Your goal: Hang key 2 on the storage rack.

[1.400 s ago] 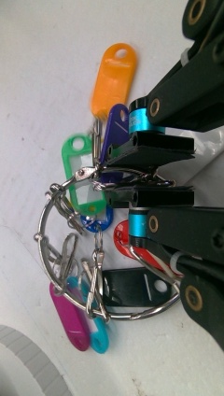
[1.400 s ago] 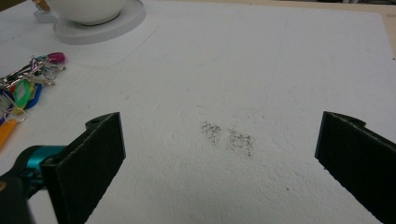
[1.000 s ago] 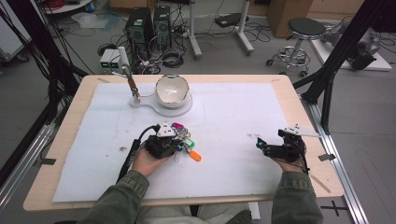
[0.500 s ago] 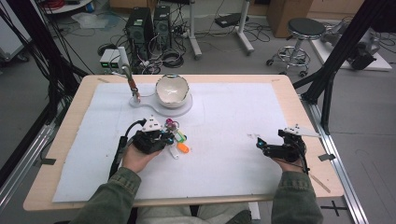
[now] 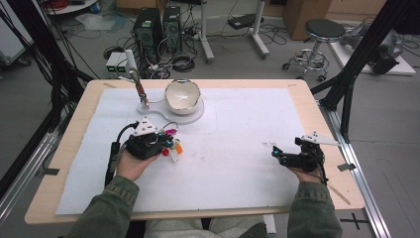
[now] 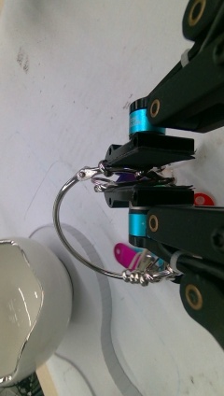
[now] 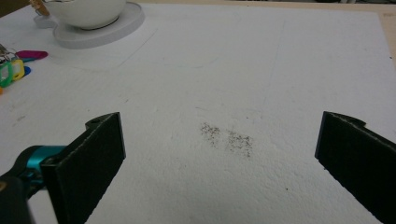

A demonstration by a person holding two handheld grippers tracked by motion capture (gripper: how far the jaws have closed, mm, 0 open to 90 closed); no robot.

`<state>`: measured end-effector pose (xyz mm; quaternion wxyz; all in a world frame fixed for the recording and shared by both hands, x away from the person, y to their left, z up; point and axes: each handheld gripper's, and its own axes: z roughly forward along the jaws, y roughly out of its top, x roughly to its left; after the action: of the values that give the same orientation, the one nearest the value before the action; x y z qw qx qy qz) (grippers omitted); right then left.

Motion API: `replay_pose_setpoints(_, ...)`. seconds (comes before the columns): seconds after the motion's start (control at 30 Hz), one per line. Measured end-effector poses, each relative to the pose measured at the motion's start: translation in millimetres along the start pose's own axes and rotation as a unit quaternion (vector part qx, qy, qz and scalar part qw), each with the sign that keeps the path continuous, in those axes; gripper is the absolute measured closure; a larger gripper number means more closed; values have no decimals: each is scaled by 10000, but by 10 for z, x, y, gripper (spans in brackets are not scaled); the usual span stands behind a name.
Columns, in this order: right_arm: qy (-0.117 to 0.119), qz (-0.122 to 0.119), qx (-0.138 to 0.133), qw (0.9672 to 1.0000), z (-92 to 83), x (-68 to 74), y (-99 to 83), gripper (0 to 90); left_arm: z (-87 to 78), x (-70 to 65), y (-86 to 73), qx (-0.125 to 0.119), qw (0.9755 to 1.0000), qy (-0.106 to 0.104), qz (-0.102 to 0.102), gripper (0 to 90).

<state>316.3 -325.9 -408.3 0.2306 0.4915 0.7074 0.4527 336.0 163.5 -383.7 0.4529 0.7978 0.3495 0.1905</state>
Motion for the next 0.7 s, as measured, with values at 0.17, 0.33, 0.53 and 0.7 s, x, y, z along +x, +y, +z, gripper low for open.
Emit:
replay_pose_setpoints(0.17,23,18,9,10000,1,3,2,7,-68,73,7,-90,9999,67,-102,786)
replay_pose_setpoints(0.33,24,34,14,10000,7,1,1,7,-136,151,27,-181,9995,130,-202,786)
replay_pose_setpoints(0.53,24,53,11,10000,3,-7,-2,7,-229,259,67,-199,9993,237,-221,785)
replay_pose_setpoints(0.7,47,75,-13,10000,6,-10,2,7,-334,352,117,-336,9983,359,-314,784)
